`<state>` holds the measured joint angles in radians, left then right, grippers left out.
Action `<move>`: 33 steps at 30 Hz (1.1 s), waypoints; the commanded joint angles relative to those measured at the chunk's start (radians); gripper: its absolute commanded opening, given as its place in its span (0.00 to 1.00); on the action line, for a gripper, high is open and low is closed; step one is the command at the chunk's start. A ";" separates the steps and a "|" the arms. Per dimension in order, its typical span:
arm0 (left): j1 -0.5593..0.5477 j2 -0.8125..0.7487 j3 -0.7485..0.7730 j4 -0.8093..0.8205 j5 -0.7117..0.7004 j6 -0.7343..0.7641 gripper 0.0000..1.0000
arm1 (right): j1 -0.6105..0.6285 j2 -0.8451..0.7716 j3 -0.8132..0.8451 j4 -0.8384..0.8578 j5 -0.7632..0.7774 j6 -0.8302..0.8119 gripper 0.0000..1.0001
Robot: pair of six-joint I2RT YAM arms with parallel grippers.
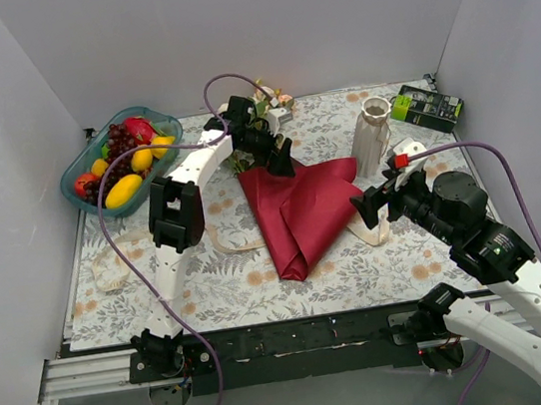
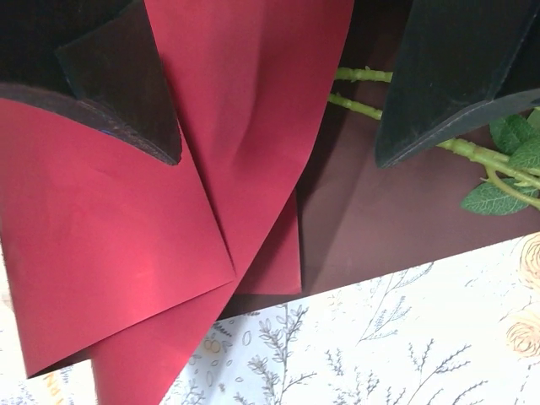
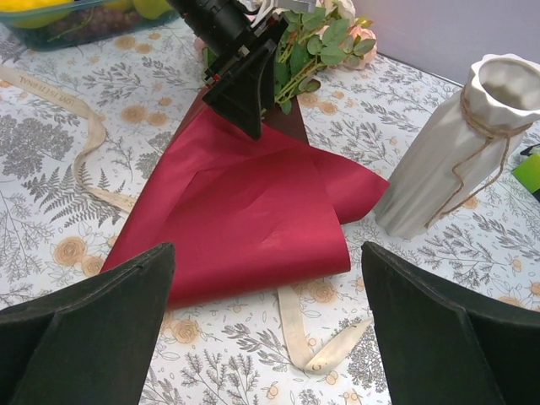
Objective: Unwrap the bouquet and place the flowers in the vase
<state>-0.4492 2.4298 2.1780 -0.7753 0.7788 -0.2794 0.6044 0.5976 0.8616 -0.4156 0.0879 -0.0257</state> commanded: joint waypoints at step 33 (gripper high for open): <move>0.012 0.054 0.066 -0.082 -0.010 0.003 0.58 | 0.003 -0.036 -0.018 0.057 -0.048 -0.006 0.98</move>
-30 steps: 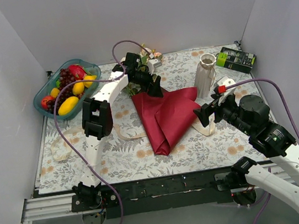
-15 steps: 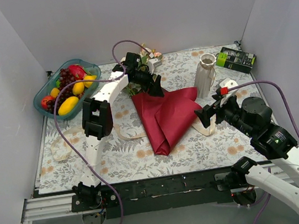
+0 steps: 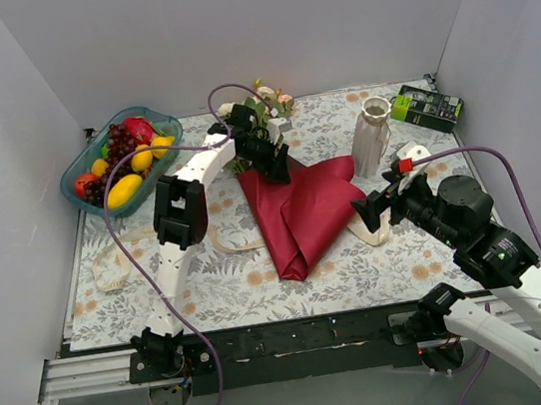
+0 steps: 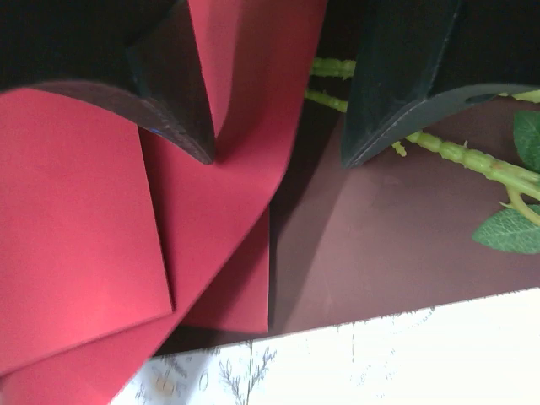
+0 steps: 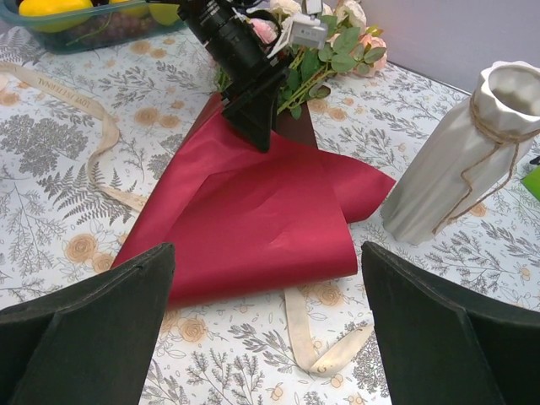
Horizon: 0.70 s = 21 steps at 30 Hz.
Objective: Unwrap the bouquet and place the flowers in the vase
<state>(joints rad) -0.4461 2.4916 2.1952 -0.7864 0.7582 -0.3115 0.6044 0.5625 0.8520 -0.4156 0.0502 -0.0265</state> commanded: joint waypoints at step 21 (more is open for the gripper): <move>0.049 -0.197 -0.023 -0.097 0.108 0.034 0.00 | 0.005 -0.003 0.013 0.066 -0.035 0.013 0.98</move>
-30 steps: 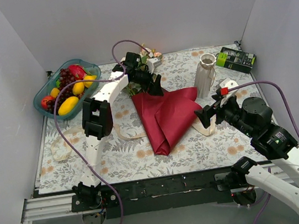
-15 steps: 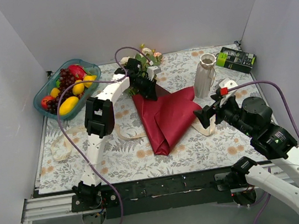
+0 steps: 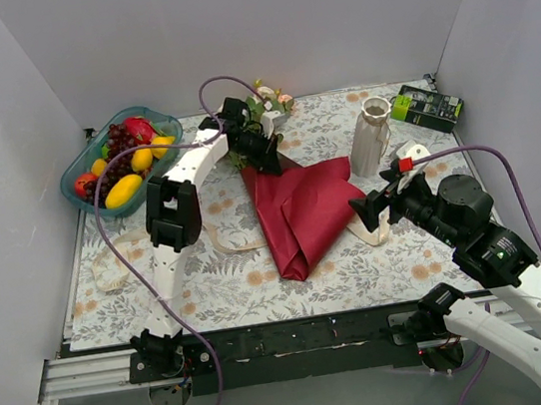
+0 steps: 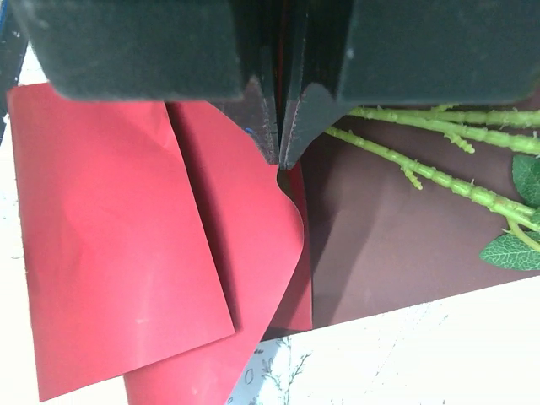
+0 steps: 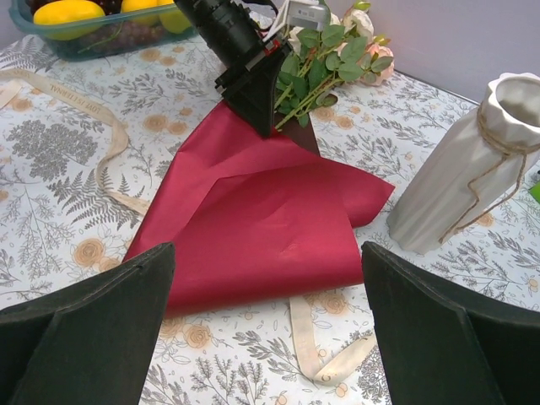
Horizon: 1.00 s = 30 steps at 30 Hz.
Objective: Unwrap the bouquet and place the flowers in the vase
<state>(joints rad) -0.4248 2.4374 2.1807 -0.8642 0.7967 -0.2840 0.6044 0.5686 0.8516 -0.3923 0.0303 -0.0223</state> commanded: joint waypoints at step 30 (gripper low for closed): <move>0.279 -0.417 -0.369 -0.305 0.460 0.393 0.15 | 0.005 0.048 0.044 0.027 0.059 0.015 0.98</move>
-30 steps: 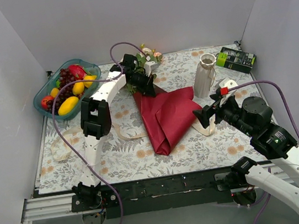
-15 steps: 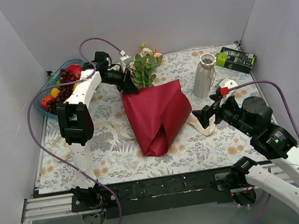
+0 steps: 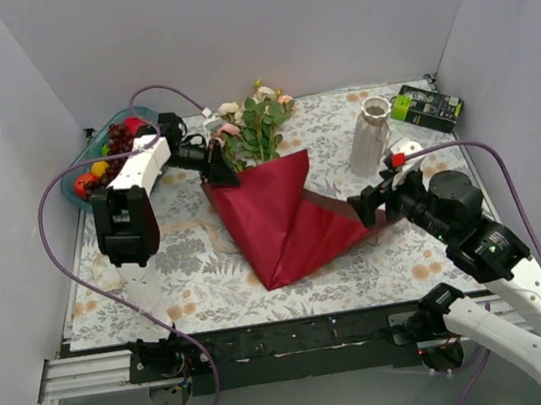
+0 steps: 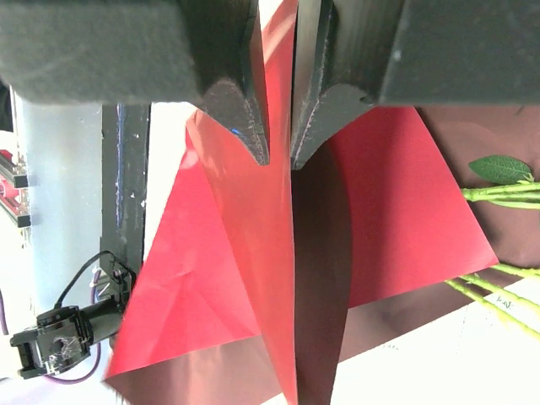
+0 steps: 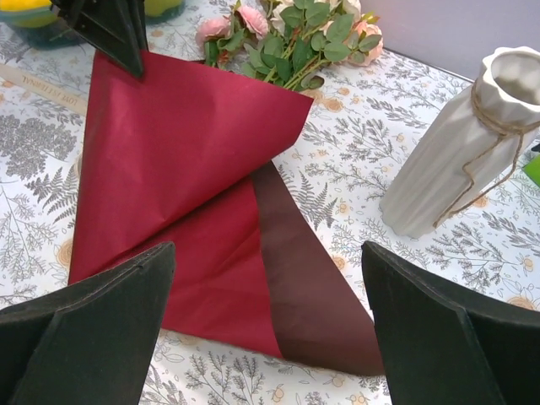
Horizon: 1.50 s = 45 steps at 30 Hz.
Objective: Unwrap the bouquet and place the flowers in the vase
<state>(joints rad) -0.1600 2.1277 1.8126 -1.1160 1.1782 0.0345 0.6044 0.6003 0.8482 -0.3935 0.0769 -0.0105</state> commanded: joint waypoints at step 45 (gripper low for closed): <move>0.074 -0.393 -0.490 0.265 -0.054 0.499 0.04 | -0.221 0.891 0.186 0.832 -0.944 -0.034 0.98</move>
<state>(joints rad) -0.0959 1.8278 1.3659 -0.8814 1.1263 0.4191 0.3862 1.4773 0.9722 0.3599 -0.8322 -0.0307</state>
